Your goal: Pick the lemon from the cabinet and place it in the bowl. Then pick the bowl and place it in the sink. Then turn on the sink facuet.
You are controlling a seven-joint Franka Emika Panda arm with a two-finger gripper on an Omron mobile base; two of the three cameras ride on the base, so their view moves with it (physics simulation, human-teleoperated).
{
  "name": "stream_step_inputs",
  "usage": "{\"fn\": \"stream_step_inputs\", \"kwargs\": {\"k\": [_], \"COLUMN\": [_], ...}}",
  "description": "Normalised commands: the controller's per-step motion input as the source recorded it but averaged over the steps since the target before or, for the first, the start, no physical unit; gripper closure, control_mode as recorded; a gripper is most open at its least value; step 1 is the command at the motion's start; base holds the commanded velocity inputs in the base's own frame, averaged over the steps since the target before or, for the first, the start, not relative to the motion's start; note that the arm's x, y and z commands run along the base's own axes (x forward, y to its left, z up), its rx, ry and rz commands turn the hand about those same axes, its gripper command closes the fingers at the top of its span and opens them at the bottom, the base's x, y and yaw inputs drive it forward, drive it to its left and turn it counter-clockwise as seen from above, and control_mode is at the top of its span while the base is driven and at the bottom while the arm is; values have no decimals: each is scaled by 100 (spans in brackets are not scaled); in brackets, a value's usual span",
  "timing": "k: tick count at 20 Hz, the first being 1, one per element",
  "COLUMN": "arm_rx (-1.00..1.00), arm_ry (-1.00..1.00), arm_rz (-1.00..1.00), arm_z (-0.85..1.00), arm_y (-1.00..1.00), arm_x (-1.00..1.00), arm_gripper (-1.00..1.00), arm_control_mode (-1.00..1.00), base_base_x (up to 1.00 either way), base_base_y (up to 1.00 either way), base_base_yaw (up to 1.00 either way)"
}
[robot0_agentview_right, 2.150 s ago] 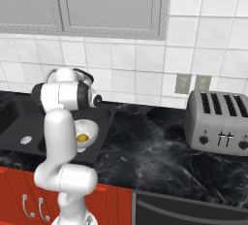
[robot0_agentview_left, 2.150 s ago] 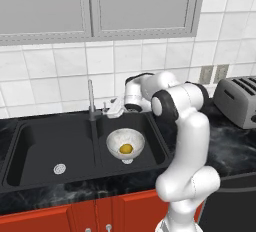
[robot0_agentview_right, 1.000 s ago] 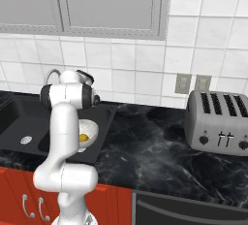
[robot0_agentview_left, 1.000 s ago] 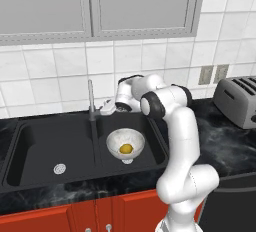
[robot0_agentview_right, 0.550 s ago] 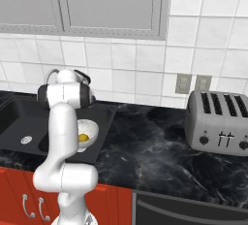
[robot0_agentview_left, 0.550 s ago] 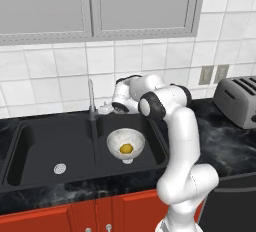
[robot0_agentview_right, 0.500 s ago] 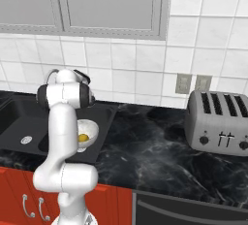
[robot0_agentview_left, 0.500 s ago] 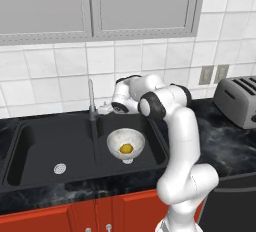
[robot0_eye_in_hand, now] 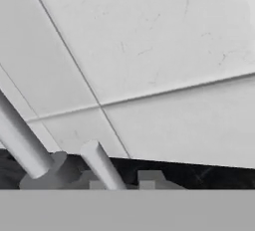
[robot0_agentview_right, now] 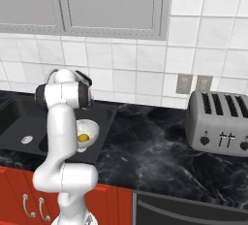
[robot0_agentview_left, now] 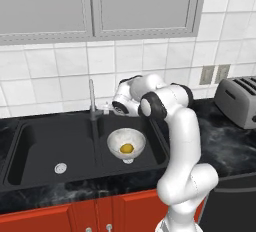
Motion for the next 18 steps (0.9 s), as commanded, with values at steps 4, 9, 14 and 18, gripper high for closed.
{"fn": "stream_step_inputs", "kwargs": {"k": [4,9,14,18], "arm_rx": [27,26,19,18], "arm_ry": [16,14,12,19], "arm_rz": [-14,-15,-13,-14], "arm_z": [0,0,0,-3], "arm_y": [-100,-100,-85,-90], "arm_x": [16,5,0,0], "arm_gripper": [100,100,100,100], "arm_control_mode": [-100,-100,-100,-100], "base_base_x": [0,0,0,0], "base_base_y": [0,0,0,0], "base_base_yaw": [0,0,0,0]}}
